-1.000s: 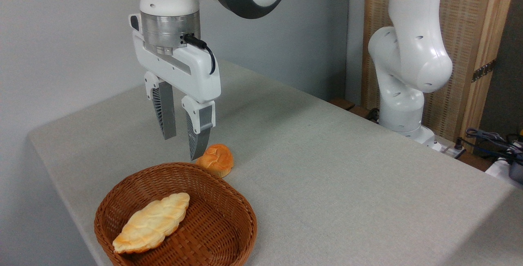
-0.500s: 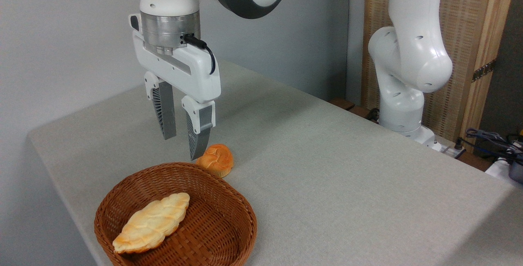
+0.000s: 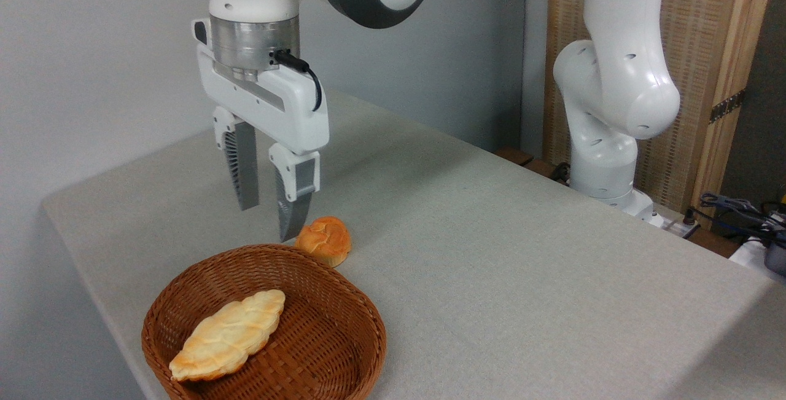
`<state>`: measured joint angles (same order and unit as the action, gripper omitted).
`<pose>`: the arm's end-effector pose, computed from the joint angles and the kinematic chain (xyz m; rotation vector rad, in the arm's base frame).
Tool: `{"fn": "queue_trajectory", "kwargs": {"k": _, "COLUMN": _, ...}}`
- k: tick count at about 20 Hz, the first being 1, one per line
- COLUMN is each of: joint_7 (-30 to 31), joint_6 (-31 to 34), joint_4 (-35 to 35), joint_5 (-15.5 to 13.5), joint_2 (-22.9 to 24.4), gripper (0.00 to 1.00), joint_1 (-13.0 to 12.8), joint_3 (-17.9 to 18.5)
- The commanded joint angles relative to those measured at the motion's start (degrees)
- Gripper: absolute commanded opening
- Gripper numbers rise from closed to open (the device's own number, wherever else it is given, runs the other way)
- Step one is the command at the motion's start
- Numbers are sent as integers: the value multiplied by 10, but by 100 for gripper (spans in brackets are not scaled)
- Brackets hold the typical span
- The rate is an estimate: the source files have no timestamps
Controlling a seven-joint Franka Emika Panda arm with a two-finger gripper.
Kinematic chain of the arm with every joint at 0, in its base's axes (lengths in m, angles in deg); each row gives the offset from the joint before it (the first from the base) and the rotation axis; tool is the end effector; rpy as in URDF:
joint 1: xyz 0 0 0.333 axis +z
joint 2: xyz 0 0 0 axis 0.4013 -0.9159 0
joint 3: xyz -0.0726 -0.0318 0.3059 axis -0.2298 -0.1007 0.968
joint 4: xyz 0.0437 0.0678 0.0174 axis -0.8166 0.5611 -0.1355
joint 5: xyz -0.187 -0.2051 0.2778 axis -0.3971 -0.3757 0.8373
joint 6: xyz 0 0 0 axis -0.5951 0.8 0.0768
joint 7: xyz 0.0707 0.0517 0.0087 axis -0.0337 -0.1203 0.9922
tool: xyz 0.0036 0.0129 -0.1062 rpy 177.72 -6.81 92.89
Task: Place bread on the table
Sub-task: 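Lower the open gripper down over the pale bread loaf in the basket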
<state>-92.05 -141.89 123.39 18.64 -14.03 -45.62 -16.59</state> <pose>0.5772 -0.0628 0.5577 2.9225 -1.0738 0.3366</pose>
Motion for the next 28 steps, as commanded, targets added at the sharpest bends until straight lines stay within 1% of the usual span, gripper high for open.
{"fn": "queue_trajectory", "kwargs": {"k": 1, "joint_7": 7, "joint_6": -32, "joint_4": -1, "joint_5": -5, "joint_2": -6, "gripper": 100, "joint_1": 0, "joint_3": 3}}
{"fn": "queue_trajectory", "kwargs": {"k": 3, "joint_7": 7, "joint_6": -41, "joint_4": -1, "joint_5": -6, "joint_2": -16, "gripper": 100, "joint_1": 0, "joint_3": 4}}
{"fn": "queue_trajectory", "kwargs": {"k": 5, "joint_7": 7, "joint_6": -60, "joint_4": 2, "joint_5": -10, "joint_2": -24, "gripper": 100, "joint_1": 0, "joint_3": 14}}
{"fn": "queue_trajectory", "kwargs": {"k": 6, "joint_7": 8, "joint_6": -76, "joint_4": 3, "joint_5": -24, "joint_2": -31, "gripper": 100, "joint_1": -1, "joint_3": 17}}
{"fn": "queue_trajectory", "kwargs": {"k": 8, "joint_7": 8, "joint_6": -90, "joint_4": 4, "joint_5": -39, "joint_2": -40, "gripper": 100, "joint_1": -1, "joint_3": 17}}
{"fn": "queue_trajectory", "kwargs": {"k": 10, "joint_7": 8, "joint_6": -95, "joint_4": 4, "joint_5": -47, "joint_2": -49, "gripper": 100, "joint_1": -1, "joint_3": 21}}
{"fn": "queue_trajectory", "kwargs": {"k": 12, "joint_7": 8, "joint_6": -96, "joint_4": 4, "joint_5": -72, "joint_2": -60, "gripper": 100, "joint_1": -1, "joint_3": 32}}
{"fn": "queue_trajectory", "kwargs": {"k": 13, "joint_7": 9, "joint_6": -97, "joint_4": 4, "joint_5": -95, "joint_2": -69, "gripper": 100, "joint_1": -1, "joint_3": 38}}
{"fn": "queue_trajectory", "kwargs": {"k": 14, "joint_7": 9, "joint_6": -99, "joint_4": 4, "joint_5": -106, "joint_2": -73, "gripper": 100, "joint_1": -1, "joint_3": 40}}
{"fn": "queue_trajectory", "kwargs": {"k": 15, "joint_7": 11, "joint_6": -102, "joint_4": 4, "joint_5": -125, "joint_2": -80, "gripper": 100, "joint_1": -1, "joint_3": 46}}
{"fn": "queue_trajectory", "kwargs": {"k": 17, "joint_7": 21, "joint_6": -107, "joint_4": 4, "joint_5": -142, "joint_2": -89, "gripper": 100, "joint_1": -1, "joint_3": 53}}
{"fn": "queue_trajectory", "kwargs": {"k": 19, "joint_7": 33, "joint_6": -129, "joint_4": 4, "joint_5": -151, "joint_2": -103, "gripper": 100, "joint_1": 0, "joint_3": 53}}
{"fn": "queue_trajectory", "kwargs": {"k": 22, "joint_7": 63, "joint_6": -164, "joint_4": 4, "joint_5": -150, "joint_2": -125, "gripper": 100, "joint_1": -2, "joint_3": 53}}
{"fn": "queue_trajectory", "kwargs": {"k": 25, "joint_7": 64, "joint_6": -188, "joint_4": 4, "joint_5": -148, "joint_2": -140, "gripper": 100, "joint_1": -2, "joint_3": 53}}
{"fn": "queue_trajectory", "kwargs": {"k": 28, "joint_7": 61, "joint_6": -196, "joint_4": 4, "joint_5": -146, "joint_2": -149, "gripper": 100, "joint_1": -2, "joint_3": 53}}
